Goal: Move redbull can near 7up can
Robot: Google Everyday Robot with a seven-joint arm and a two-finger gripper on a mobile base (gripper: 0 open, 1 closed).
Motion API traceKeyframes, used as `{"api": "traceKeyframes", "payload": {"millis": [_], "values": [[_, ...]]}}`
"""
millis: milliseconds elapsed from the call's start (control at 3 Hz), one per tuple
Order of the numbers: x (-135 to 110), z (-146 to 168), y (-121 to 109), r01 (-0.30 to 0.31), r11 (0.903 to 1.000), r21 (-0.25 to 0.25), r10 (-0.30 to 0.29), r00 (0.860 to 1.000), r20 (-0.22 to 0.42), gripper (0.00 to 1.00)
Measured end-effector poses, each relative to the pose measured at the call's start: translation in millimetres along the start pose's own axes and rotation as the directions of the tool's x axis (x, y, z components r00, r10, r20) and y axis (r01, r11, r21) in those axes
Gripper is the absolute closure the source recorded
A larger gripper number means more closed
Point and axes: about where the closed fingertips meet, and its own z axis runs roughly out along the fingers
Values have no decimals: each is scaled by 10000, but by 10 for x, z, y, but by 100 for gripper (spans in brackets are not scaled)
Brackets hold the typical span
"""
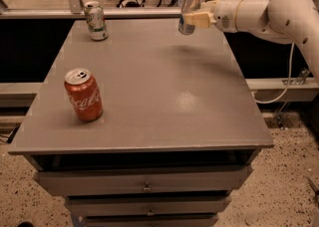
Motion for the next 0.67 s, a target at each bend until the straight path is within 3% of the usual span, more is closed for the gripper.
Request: {"api": "traceKeyframes", "payload": {"millis": [333, 667], "values": [[-216, 426, 6, 464, 9986, -258, -460, 9989, 131, 100], [-182, 917, 213, 660, 9940, -867, -687, 9972, -281, 100]]}}
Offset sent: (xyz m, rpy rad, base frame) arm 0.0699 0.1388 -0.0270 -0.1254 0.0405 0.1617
